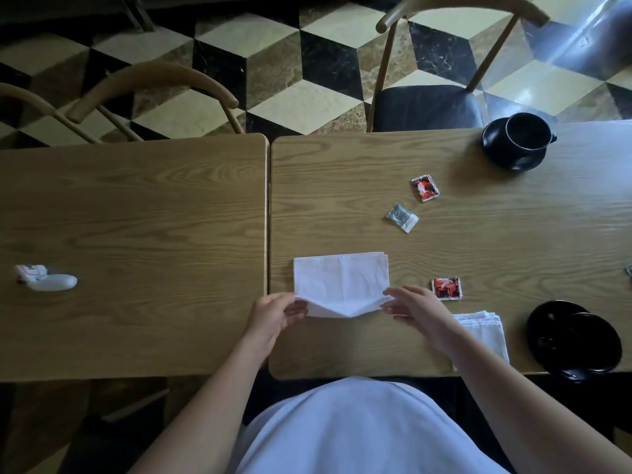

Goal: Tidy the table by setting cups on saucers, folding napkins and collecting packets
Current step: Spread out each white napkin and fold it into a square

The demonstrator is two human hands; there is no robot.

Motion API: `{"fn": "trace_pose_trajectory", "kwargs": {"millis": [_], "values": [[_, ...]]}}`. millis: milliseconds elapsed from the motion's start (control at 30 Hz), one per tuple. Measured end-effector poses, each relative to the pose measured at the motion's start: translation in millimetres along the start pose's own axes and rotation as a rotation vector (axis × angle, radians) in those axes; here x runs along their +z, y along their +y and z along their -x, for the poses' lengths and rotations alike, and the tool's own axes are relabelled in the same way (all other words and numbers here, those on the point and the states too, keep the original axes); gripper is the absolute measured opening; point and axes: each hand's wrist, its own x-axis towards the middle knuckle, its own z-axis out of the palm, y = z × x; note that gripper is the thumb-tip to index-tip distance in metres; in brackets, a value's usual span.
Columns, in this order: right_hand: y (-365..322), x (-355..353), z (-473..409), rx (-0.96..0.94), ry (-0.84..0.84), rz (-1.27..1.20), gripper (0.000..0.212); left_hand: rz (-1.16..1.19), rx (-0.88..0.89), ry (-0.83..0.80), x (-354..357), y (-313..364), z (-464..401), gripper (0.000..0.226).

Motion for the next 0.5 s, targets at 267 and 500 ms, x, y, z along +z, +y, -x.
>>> {"fn": "trace_pose_trajectory", "kwargs": {"millis": [267, 500], "values": [[-46.1, -7.4, -48.0, -0.053, 0.065, 0.243, 0.010, -0.398, 0.110, 0.120, 6.2, 36.2, -49.6, 0.011], [-58.9, -1.8, -90.9, -0.108, 0.169, 0.611, 0.025, -0.478, 0.091, 0.202, 18.7, 31.6, -92.2, 0.019]]}}
